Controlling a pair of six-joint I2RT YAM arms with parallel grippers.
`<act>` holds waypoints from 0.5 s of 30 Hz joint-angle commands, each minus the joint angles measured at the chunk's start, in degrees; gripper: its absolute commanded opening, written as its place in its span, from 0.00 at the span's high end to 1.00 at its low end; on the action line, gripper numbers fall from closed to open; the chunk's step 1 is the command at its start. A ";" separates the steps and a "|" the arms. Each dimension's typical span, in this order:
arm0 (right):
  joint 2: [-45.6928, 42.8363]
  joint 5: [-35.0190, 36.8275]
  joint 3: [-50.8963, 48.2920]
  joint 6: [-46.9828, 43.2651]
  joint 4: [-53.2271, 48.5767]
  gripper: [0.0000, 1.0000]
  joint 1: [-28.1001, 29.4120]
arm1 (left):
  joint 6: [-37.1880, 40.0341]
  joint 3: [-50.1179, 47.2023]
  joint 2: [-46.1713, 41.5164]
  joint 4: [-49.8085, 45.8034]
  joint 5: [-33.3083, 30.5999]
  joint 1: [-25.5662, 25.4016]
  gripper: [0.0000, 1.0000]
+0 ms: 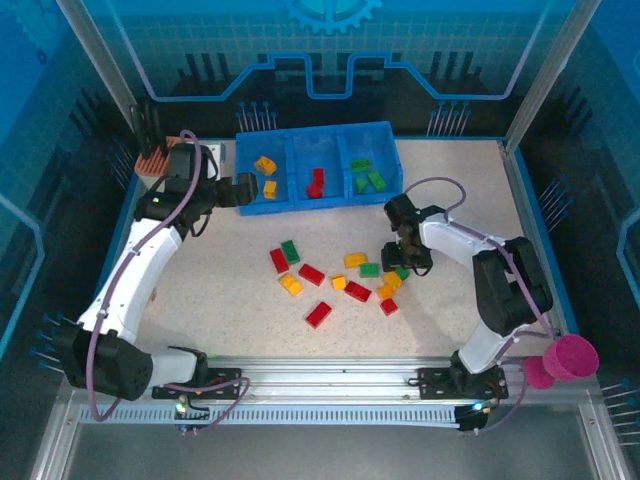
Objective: Sort the legos into containers by color
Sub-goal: Pick up the lego from the middle-right of the table.
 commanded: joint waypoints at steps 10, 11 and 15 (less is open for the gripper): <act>3.70 -1.57 -3.06 1.98 3.24 0.50 -1.05 | -1.32 -0.25 -2.59 -2.06 0.57 -0.12 0.01; 3.50 -1.48 -3.22 2.01 3.19 0.53 -1.13 | -1.31 -0.17 -2.63 -1.97 0.55 -0.12 0.01; 2.71 -1.52 -2.74 1.72 2.46 0.65 -1.22 | -1.59 0.15 -2.12 -1.59 0.96 -0.27 0.01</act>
